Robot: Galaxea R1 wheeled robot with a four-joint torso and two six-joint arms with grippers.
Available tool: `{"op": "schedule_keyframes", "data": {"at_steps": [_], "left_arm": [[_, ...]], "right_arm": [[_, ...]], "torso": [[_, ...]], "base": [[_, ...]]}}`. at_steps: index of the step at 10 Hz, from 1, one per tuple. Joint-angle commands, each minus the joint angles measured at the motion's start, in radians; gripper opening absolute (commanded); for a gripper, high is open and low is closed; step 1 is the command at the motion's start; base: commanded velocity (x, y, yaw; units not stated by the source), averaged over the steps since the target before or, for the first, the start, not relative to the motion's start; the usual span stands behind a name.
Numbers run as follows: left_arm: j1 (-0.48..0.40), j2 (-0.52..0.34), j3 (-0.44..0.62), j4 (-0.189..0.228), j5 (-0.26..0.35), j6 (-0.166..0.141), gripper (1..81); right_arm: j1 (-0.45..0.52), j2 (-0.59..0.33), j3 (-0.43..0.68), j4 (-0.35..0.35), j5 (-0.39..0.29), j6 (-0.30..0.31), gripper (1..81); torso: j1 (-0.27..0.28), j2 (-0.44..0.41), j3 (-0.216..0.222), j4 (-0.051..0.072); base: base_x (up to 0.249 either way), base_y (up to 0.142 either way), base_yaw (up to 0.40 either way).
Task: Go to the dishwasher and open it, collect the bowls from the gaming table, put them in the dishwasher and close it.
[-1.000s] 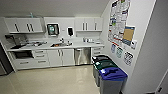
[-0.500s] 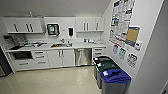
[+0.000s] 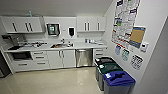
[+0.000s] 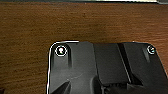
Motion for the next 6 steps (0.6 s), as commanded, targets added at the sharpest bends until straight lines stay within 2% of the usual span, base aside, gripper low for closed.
{"op": "schedule_keyframes", "data": {"at_steps": [1, 6], "left_arm": [[-0.049, 0.0, -0.005, 0.0, 0.039, 0.001, 81.1], [-0.049, 0.002, -0.005, 0.0, 0.037, 0.001, 81.1]], "right_arm": [[0.052, 0.001, 0.004, 0.006, -0.054, -0.002, 81.1], [0.051, 0.001, 0.001, 0.006, -0.054, -0.002, 81.1]], "torso": [[0.0, 0.0, 0.0, 0.0], [0.0, 0.0, 0.0, 0.0]], "base": [[0.124, 0.0, 0.0], [0.127, 0.0, 0.0]]}}
